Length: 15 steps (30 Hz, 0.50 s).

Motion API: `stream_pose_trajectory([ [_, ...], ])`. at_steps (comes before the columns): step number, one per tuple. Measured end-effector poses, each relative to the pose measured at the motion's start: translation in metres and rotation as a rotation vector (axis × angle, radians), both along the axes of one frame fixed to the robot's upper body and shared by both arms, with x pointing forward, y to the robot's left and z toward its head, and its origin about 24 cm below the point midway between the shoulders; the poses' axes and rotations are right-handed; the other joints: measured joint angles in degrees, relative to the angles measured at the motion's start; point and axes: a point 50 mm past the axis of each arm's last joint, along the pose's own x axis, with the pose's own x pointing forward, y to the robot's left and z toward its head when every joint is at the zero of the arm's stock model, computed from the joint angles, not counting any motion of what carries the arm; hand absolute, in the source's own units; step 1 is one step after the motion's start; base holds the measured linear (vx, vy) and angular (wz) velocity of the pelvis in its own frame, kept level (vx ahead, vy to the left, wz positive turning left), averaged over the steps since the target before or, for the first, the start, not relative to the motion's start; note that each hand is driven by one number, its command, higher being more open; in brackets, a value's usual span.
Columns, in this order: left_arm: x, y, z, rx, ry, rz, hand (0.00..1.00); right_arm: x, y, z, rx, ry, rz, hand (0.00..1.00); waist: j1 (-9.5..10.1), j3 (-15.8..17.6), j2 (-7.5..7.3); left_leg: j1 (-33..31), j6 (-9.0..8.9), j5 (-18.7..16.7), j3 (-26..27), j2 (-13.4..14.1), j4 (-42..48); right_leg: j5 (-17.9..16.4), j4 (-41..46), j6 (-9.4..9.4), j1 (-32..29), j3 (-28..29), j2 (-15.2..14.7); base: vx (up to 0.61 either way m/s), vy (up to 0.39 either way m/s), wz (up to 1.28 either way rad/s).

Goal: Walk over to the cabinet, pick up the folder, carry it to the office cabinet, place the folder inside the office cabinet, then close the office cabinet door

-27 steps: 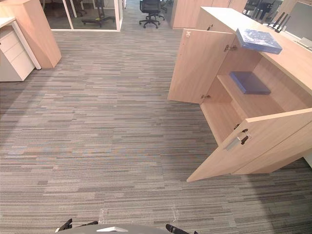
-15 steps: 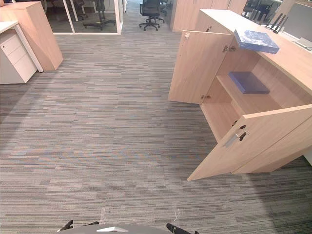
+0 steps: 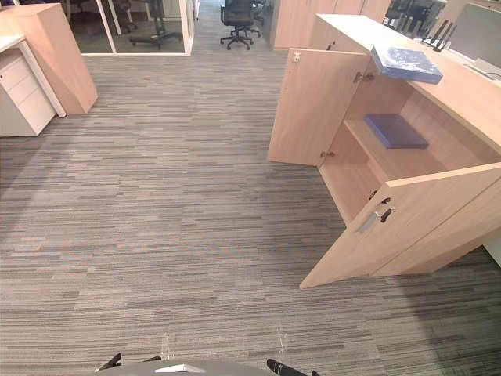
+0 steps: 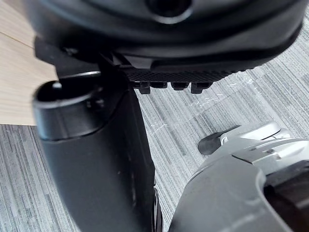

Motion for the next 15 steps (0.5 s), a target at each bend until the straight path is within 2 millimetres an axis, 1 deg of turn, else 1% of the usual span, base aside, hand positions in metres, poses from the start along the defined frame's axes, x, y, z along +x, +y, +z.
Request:
stream_pose_trajectory([
  [7, -0.0004, 0.0001, -0.0002, -0.003, 0.004, -0.001, 1.0, 0.0025, -0.0004, 0.0001, 0.003, 0.008, 0.031, 1.0, -0.16, 0.21, 0.06, 1.1, -0.04, -0.03, 0.09, 0.02, 0.1, 0.27, -0.46, 0.1, 1.41, -0.1, 0.06, -0.02, -0.005, 0.0],
  [8, 0.0003, 0.0003, -0.0001, -0.004, 0.002, -0.002, 1.0, 0.0032, -0.0003, 0.0001, 0.002, 0.007, 0.038, 1.0, -0.2, 0.24, -0.01, 0.77, -0.35, -0.46, 0.11, 0.02, 0.95, 0.27, -0.29, 0.09, 1.4, -0.09, -0.01, -0.07, -0.014, -0.02],
  [10, 0.0011, 0.0007, 0.0, -0.006, -0.002, 0.004, 1.0, 0.0038, -0.0002, 0.0001, 0.007, 0.004, 0.039, 1.0, -0.03, 0.56, -0.11, -1.46, -0.51, -2.9, 0.35, 0.13, 5.36, 0.15, 0.53, -0.01, 0.75, 0.17, -0.1, -0.08, -0.022, -0.08],
  [11, 0.0018, 0.0006, 0.0001, -0.013, -0.009, 0.023, 1.0, 0.0044, -0.0006, 0.0003, 0.009, 0.002, 0.038, 1.0, 0.1, 1.08, 0.16, -3.83, -0.62, -5.93, 0.76, 0.58, 10.55, -0.54, 1.03, -0.46, 0.5, 0.38, 0.12, -0.07, -0.023, -0.13],
  [12, 0.0022, 0.0001, 0.0001, -0.017, -0.012, 0.031, 1.0, 0.005, -0.0013, 0.0005, 0.009, 0.0, 0.04, 1.0, 0.17, 1.47, 0.65, -4.92, -0.74, -7.23, 1.0, 0.95, 12.87, -0.95, 1.44, -1.0, 0.3, 0.61, 0.39, -0.09, -0.019, -0.18],
  [13, 0.0029, -0.0011, 0.0002, -0.019, -0.018, 0.035, 1.0, 0.0067, -0.003, 0.001, 0.007, -0.005, 0.04, 1.0, 0.23, 2.11, 1.18, -6.88, -1.37, -10.22, 1.35, 2.17, 18.33, -1.55, 2.41, -1.47, 0.21, 1.02, 1.27, -0.09, -0.007, -0.27],
  [14, 0.0035, -0.0027, 0.0005, -0.026, -0.03, 0.062, 1.0, 0.0076, -0.0044, 0.0014, 0.004, -0.01, 0.039, 1.0, 0.35, 2.72, 1.84, -8.42, -2.59, -12.9, 1.91, 3.71, 23.37, -1.9, 2.86, -1.96, 0.59, 1.3, 2.21, -0.06, -0.003, -0.31],
  [15, 0.0038, -0.0027, 0.001, -0.031, -0.044, 0.102, 1.0, 0.0084, -0.0047, 0.0017, 0.002, -0.014, 0.036, 1.0, 0.48, 2.97, 1.97, -9.69, -4.79, -14.64, 2.41, 4.94, 27.41, -2.21, 2.98, -2.45, 1.04, 1.3, 2.87, -0.01, 0.009, -0.24],
])
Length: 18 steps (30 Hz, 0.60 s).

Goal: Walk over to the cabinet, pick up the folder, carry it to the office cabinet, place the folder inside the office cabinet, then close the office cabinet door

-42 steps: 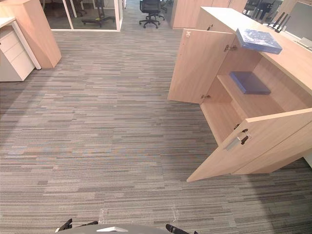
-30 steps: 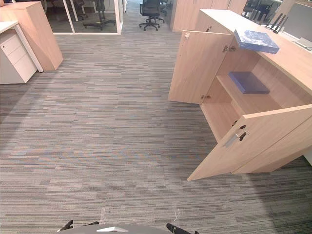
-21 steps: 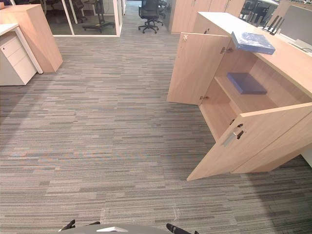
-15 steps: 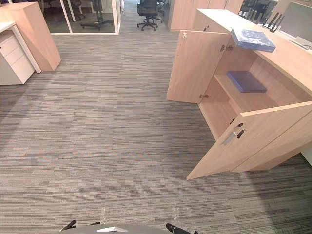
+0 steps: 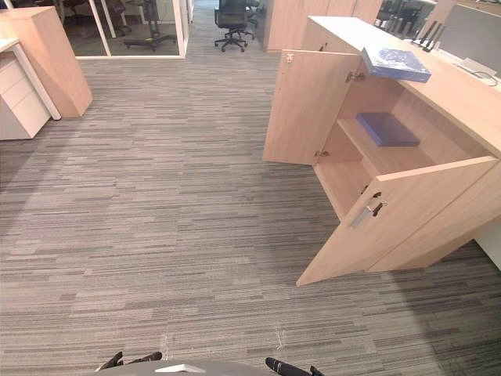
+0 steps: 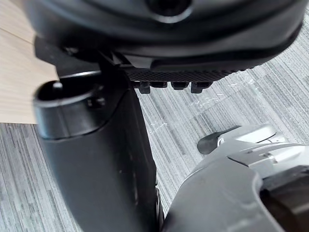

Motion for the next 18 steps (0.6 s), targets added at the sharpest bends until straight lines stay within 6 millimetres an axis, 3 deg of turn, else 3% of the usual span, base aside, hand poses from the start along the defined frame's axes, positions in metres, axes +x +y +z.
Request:
stream_pose_trajectory([
  [1, -0.003, 0.001, 0.0, -0.002, -0.001, 0.03, 1.0, 0.001, 0.0, 0.0, -0.002, -0.004, 0.001, 1.0, -0.03, 0.13, 0.07, -1.41, -0.91, -0.48, 0.26, 0.61, 3.81, -0.3, 0.42, -0.46, 0.01, 0.23, 0.35, 0.0, 0.013, -0.11],
  [2, 0.0, 0.004, 0.001, -0.008, -0.023, 0.084, 1.0, 0.003, 0.0, 0.001, -0.006, -0.01, 0.003, 1.0, 0.05, 0.94, 0.13, -6.06, -0.34, 1.21, 0.12, 1.49, 14.0, -1.28, 2.12, -0.96, 0.01, 0.42, 0.39, 0.04, 0.048, -0.14],
  [3, 0.007, 0.002, 0.003, -0.021, -0.066, 0.128, 1.0, 0.004, 0.0, 0.001, -0.008, -0.009, 0.004, 1.0, 0.66, 1.94, -0.31, -9.51, 0.44, 0.11, 0.63, 2.31, 21.94, -2.4, 4.04, -1.23, 0.68, 1.15, -0.2, 0.06, 0.06, -0.16],
  [4, 0.007, 0.001, 0.003, -0.021, -0.072, 0.134, 1.0, 0.002, -0.001, 0.001, -0.009, -0.005, -0.002, 1.0, 1.12, 2.11, -0.28, -10.47, 0.74, -0.76, 0.73, 2.52, 23.47, -2.82, 4.33, -0.94, 1.2, 1.46, -0.66, 0.07, 0.083, -0.25],
  [7, 0.007, -0.002, 0.002, -0.04, -0.079, 0.164, 1.0, 0.001, -0.006, 0.001, -0.016, -0.005, -0.033, 1.0, 1.51, 1.88, -0.02, -12.92, 0.42, -1.43, 0.35, 3.19, 16.72, -4.63, 5.02, 0.85, 1.79, 3.25, -3.69, 0.13, 0.201, -0.3],
  [8, 0.008, -0.004, 0.002, -0.046, -0.082, 0.169, 1.0, 0.003, -0.009, 0.002, -0.024, -0.012, -0.031, 1.0, 1.37, 2.23, 0.71, -13.43, -0.21, -0.67, -1.81, 3.18, 10.92, -5.57, 5.04, 2.32, 1.89, 4.45, -5.11, 0.21, 0.302, -0.36],
  [10, 0.006, -0.006, 0.001, -0.052, -0.071, 0.175, 1.0, 0.003, -0.013, 0.003, -0.033, -0.008, -0.029, 1.0, 1.28, 2.38, 1.39, -13.37, -1.94, 2.5, -5.58, 3.73, 1.81, -7.55, 4.71, 5.52, 2.47, 6.19, -8.69, 0.31, 0.428, -0.43],
  [11, 0.005, -0.006, 0.001, -0.051, -0.069, 0.179, 1.0, 0.002, -0.013, 0.003, -0.036, -0.003, -0.028, 1.0, 1.32, 2.27, 1.66, -13.13, -3.02, 4.83, -3.67, 4.15, 2.09, -8.02, 4.22, 6.25, 3.16, 6.48, -9.52, 0.33, 0.424, -0.27],
  [12, 0.004, -0.009, 0.0, -0.057, -0.064, 0.181, 1.0, 0.001, -0.014, 0.003, -0.037, 0.003, -0.029, 1.0, 1.34, 1.87, 2.3, -13.0, -2.24, 6.9, -2.12, 3.71, 2.38, -8.43, 3.83, 6.64, 4.0, 6.7, -10.39, 0.35, 0.33, -0.15],
  [13, 0.003, -0.008, 0.0, -0.054, -0.055, 0.176, 1.0, 0.0, -0.014, 0.002, -0.033, 0.018, -0.028, 1.0, 1.38, 1.58, 1.9, -13.28, -0.1, 6.54, -0.02, 2.57, 3.89, -8.49, 5.3, 6.62, 4.32, 6.93, -12.01, 0.44, 0.357, -0.15],
  [15, 0.0, -0.005, -0.001, -0.044, -0.039, 0.159, 1.0, -0.001, -0.012, 0.001, -0.022, 0.026, -0.027, 1.0, 1.55, 0.53, 1.26, -12.87, 1.46, 4.28, 1.43, 0.61, 4.09, -8.33, 9.93, 6.21, 2.83, 7.24, -12.69, 0.41, 0.291, -0.19],
  [16, -0.002, -0.003, -0.001, -0.041, -0.032, 0.158, 1.0, 0.002, -0.01, 0.001, -0.019, 0.025, -0.005, 1.0, 1.7, -0.23, 0.19, -11.52, 2.91, 3.79, 2.97, -0.71, 3.52, -7.68, 11.9, 6.44, 2.04, 6.95, -13.7, 0.36, 0.248, -0.27],
  [18, -0.006, 0.001, -0.001, -0.032, -0.006, 0.137, 1.0, 0.002, -0.008, 0.001, -0.008, 0.025, -0.016, 1.0, 2.05, -0.65, -0.26, -8.06, 5.07, 3.2, 5.11, -3.09, 1.49, -6.65, 14.73, 6.58, 1.63, 8.52, -16.13, 0.43, 0.27, -0.38],
])
